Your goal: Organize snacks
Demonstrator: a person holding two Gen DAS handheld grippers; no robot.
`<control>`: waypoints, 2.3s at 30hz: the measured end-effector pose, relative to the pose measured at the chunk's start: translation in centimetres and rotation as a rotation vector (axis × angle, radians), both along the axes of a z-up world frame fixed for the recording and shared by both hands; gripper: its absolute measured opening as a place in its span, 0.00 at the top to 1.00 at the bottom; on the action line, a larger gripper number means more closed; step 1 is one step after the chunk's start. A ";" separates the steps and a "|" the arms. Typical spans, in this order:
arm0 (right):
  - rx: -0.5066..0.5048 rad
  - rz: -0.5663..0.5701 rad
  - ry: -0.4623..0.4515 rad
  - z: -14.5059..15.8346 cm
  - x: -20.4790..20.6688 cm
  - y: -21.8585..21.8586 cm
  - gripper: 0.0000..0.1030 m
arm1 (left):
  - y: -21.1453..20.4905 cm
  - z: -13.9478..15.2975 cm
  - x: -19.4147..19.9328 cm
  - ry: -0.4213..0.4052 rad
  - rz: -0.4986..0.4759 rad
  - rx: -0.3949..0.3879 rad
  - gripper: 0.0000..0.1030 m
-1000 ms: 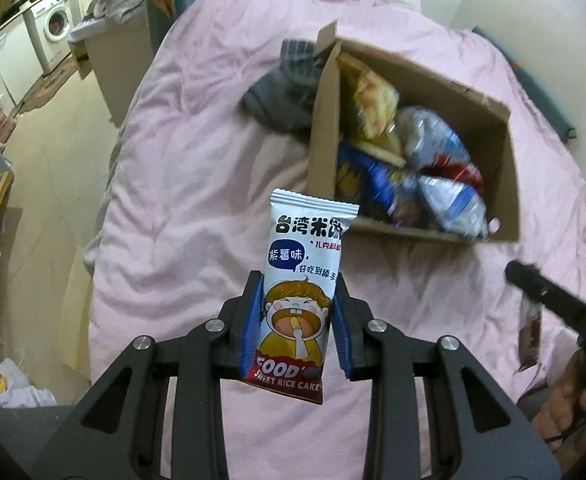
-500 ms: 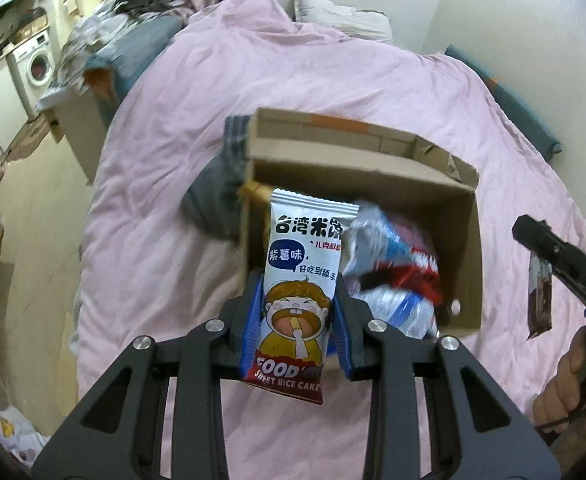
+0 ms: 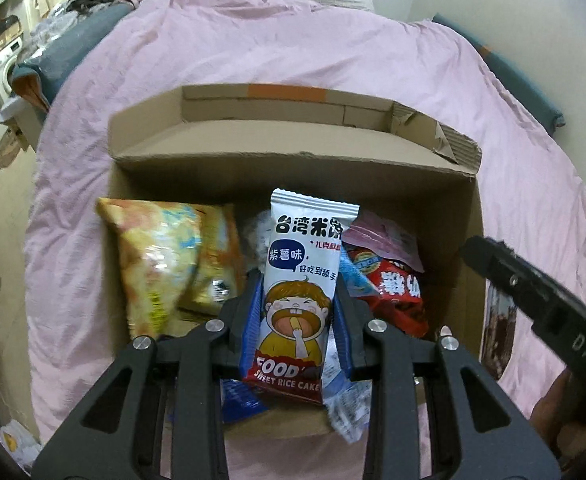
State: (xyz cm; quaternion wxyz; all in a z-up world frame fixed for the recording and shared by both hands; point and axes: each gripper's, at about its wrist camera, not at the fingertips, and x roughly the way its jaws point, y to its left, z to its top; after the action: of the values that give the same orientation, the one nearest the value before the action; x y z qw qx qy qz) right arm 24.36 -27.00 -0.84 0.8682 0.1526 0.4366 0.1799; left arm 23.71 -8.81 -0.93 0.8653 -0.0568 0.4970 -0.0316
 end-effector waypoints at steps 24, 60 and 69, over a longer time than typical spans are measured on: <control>0.065 -0.108 -0.135 3.7 -2.3 -2.3 0.28 | 1.2 4.6 -2.8 -0.192 0.022 0.103 0.14; -0.141 -0.094 -0.139 2.7 -18.4 2.3 0.00 | 10.2 5.5 -20.2 -0.242 0.066 0.101 0.00; -0.222 -0.053 -0.188 2.0 -18.5 4.9 0.00 | 10.8 4.5 -20.4 -0.269 0.108 0.068 0.00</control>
State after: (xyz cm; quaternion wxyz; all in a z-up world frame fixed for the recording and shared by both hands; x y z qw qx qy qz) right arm 5.85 -22.15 1.11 0.9213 0.0498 0.3661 0.1211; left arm 3.29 2.02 3.56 0.9260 -0.0495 0.3736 0.0246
